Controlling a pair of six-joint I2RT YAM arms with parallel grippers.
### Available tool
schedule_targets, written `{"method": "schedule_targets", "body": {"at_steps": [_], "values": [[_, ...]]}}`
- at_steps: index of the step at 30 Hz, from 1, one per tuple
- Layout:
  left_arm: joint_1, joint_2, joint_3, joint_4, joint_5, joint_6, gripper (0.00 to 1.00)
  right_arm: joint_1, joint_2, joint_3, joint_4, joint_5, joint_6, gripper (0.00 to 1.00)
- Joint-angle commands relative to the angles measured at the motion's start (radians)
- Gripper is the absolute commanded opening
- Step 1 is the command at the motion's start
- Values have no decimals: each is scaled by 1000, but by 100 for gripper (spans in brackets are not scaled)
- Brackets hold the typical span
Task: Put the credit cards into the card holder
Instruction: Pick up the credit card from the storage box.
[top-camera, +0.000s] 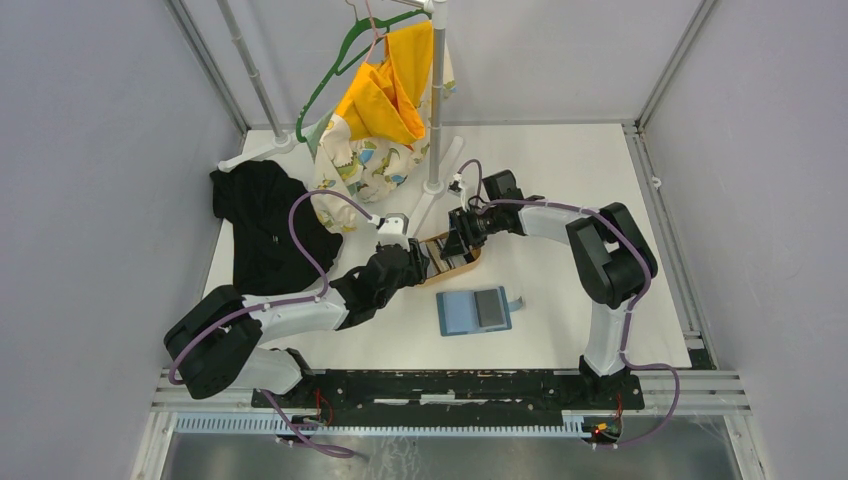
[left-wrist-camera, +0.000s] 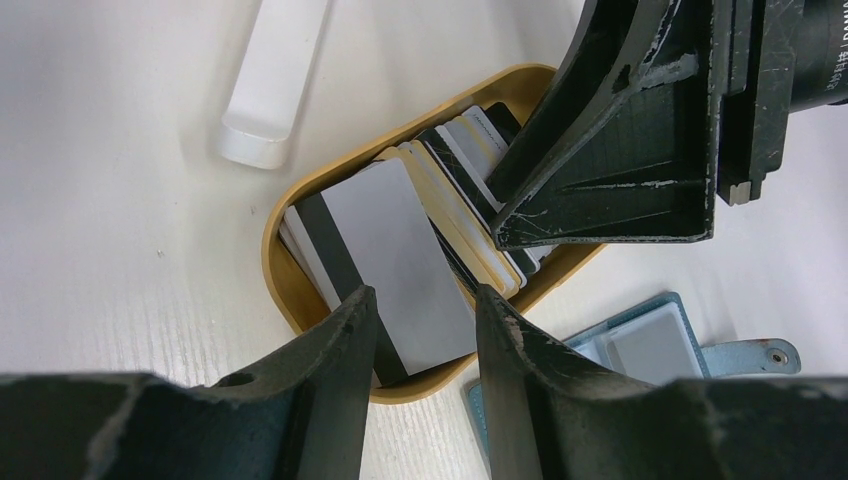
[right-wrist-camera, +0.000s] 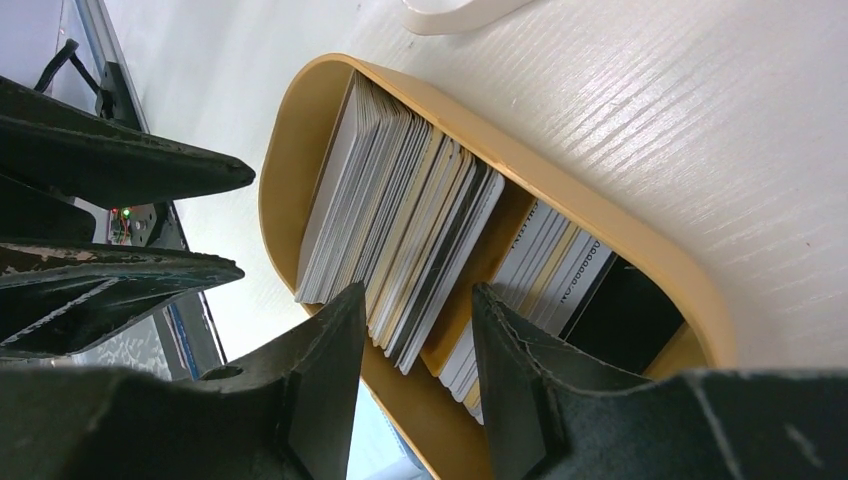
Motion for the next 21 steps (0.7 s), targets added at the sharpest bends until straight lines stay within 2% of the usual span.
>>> {"method": "schedule_targets", "body": {"at_steps": [1, 7, 13, 21], "values": [[5, -26, -1, 53, -11, -18, 48, 14, 8, 16, 0, 12, -22, 49], [5, -31, -6, 59, -12, -19, 48, 30, 20, 5, 62, -97, 28, 48], [5, -39, -15, 69, -10, -19, 48, 37, 27, -22, 138, -143, 91, 48], [5, -46, -22, 78, -10, -19, 48, 49, 49, -15, 132, -105, 95, 53]]}}
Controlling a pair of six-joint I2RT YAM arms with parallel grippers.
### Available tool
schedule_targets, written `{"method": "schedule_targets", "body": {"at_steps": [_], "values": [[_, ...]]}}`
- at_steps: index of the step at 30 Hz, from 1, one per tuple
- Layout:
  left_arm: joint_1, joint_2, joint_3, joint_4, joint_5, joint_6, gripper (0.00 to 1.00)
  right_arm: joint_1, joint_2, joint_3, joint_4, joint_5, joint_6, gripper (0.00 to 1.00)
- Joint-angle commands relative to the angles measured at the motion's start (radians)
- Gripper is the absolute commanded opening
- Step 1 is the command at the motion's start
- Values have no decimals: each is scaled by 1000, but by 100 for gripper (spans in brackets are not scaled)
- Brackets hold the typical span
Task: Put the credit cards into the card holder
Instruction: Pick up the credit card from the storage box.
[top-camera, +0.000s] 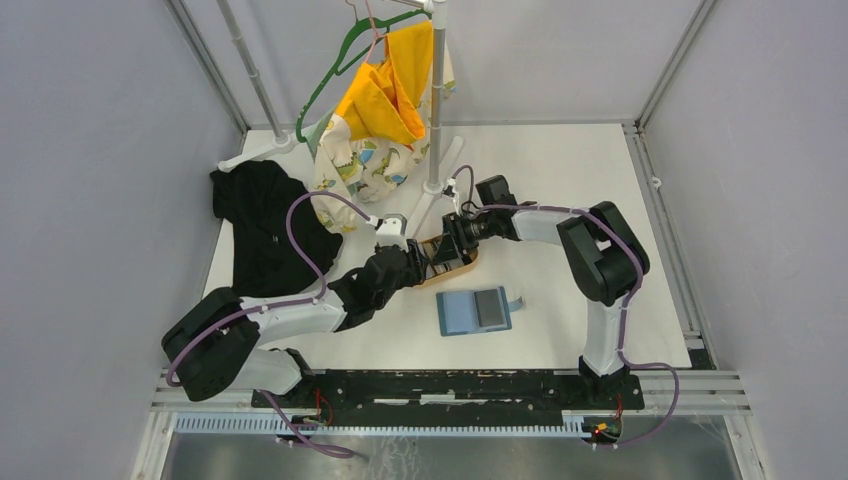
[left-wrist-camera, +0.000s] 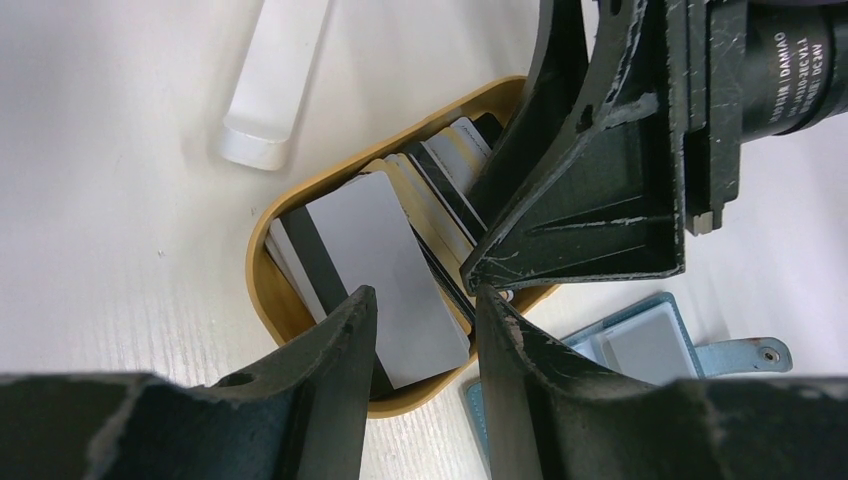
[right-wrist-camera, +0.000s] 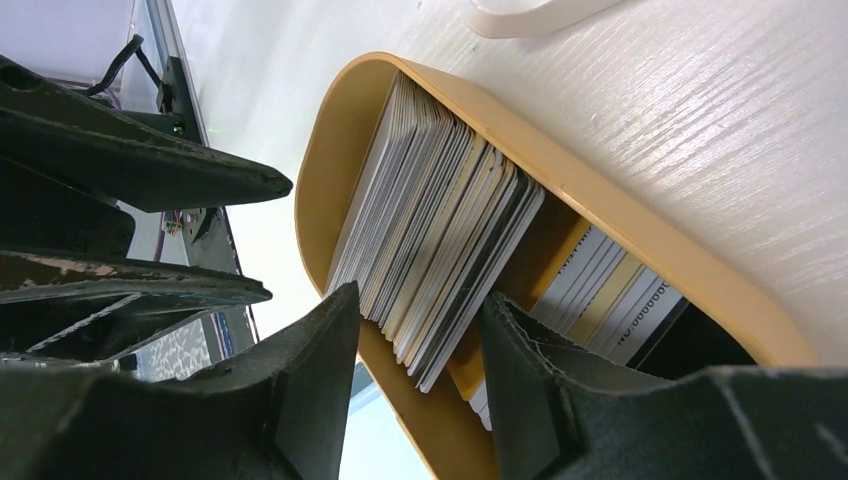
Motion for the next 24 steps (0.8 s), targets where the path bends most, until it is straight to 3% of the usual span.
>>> {"method": "schedule_targets", "body": {"at_steps": [1, 24], "values": [[6, -33, -8, 61, -10, -18, 48, 23, 16, 7, 39, -17, 15, 54], [5, -64, -43, 98, -7, -17, 48, 35, 18, -16, 157, -102, 138, 50]]}}
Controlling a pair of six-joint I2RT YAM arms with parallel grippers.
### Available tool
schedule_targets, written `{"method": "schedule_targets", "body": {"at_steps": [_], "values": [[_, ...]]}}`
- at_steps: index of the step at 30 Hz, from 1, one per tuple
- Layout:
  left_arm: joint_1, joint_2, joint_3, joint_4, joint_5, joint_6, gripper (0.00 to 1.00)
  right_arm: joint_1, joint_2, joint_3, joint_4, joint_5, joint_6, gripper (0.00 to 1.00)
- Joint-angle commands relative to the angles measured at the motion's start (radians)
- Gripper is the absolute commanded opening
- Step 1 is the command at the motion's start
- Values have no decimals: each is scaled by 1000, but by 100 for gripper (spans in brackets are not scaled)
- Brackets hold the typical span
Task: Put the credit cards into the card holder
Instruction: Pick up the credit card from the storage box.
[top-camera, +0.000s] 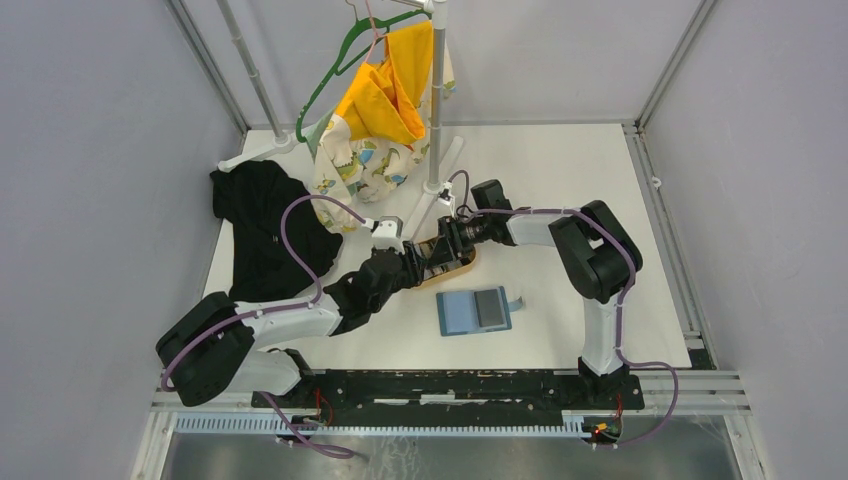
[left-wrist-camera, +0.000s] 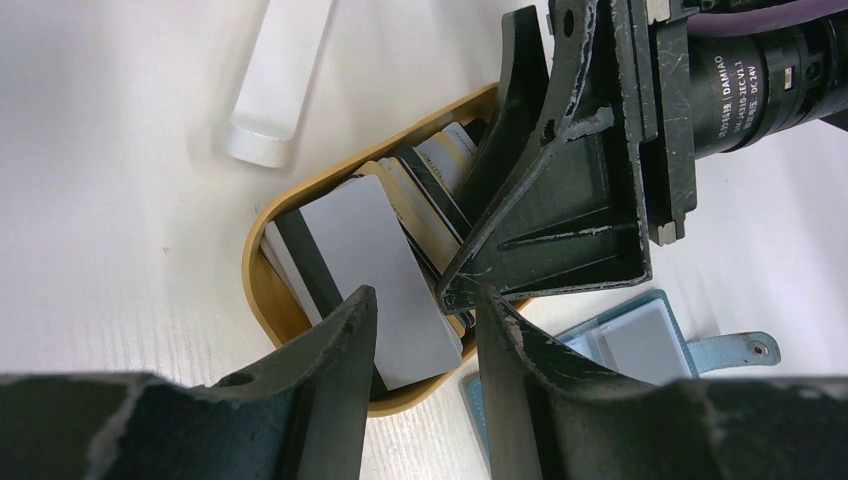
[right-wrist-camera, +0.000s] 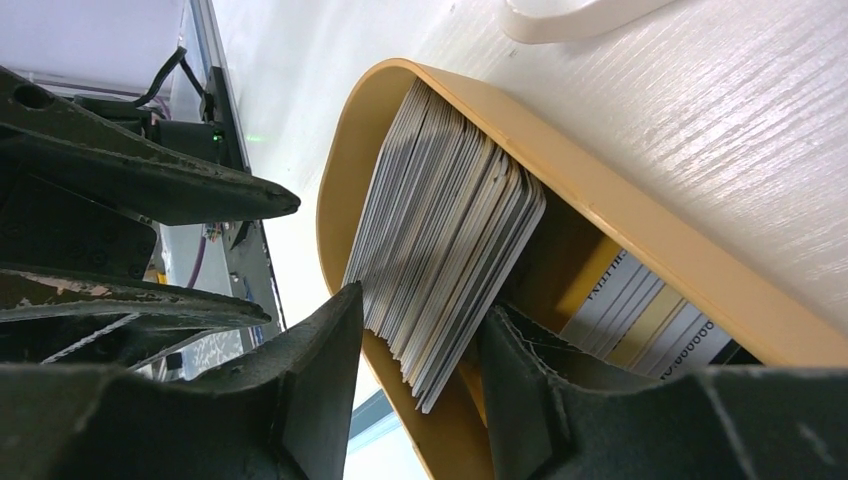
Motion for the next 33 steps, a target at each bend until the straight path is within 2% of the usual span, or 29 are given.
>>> {"method": "schedule_targets", "body": {"at_steps": [1, 20, 23, 29, 33], "values": [[5, -28, -4, 63, -8, -18, 48, 5, -30, 4, 48, -61, 26, 50], [5, -25, -2, 63, -8, -17, 48, -54, -66, -6, 48, -91, 40, 43], [5, -24, -1, 63, -7, -17, 48, -61, -62, -7, 38, -81, 31, 39], [5, -19, 2, 59, -6, -16, 48, -73, -49, 4, -6, -52, 1, 36], [5, -19, 3, 58, -5, -16, 48, -84, -47, 5, -14, -38, -6, 30]]}}
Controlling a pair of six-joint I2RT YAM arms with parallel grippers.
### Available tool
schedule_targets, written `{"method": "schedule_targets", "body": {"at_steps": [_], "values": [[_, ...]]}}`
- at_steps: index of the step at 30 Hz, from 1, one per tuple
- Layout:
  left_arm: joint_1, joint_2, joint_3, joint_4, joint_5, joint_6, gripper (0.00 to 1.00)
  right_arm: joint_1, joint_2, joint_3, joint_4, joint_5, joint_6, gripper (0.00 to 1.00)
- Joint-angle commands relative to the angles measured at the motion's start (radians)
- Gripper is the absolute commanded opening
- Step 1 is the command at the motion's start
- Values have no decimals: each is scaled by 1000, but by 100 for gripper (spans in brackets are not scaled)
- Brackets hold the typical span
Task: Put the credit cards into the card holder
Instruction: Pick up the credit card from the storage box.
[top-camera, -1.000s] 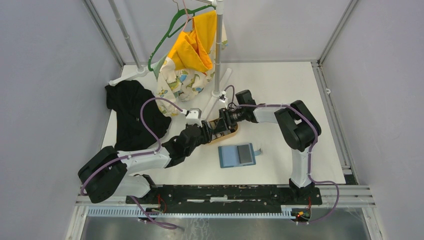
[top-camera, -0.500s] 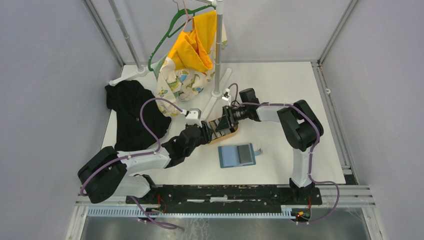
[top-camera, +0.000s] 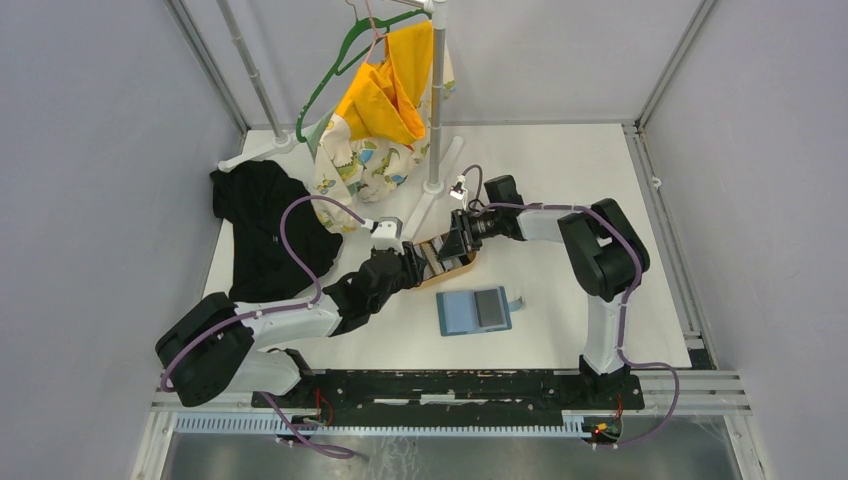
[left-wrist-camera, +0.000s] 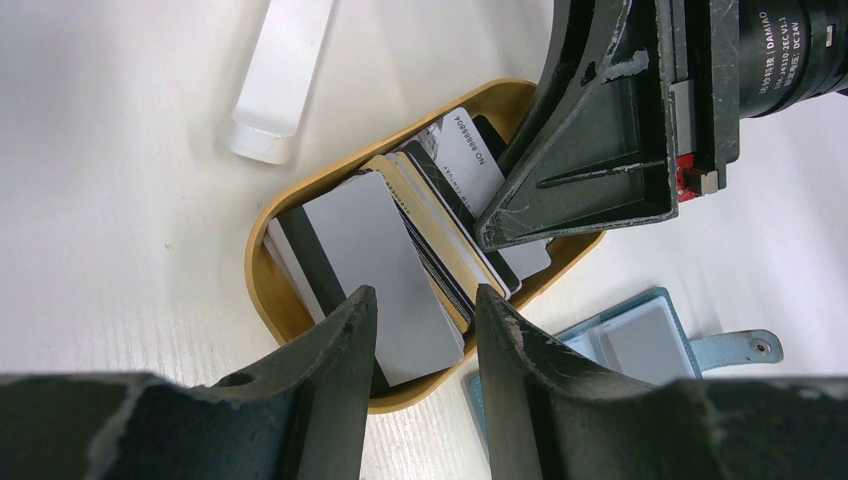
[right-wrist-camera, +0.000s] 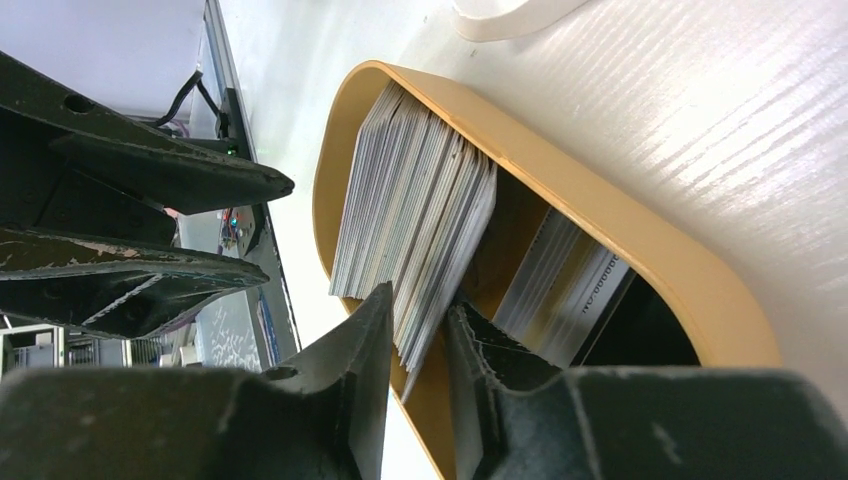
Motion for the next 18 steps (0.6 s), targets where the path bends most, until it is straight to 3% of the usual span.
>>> {"method": "schedule_targets", "body": {"at_steps": [1, 9, 18], "values": [[5, -15, 9, 56, -6, -16, 48, -13, -37, 10, -1, 9, -22, 28], [5, -16, 9, 57, -5, -16, 48, -35, -37, 6, -6, 25, -28, 13], [5, -20, 5, 58, -4, -16, 48, -50, -66, 8, -32, 49, -67, 5]]}}
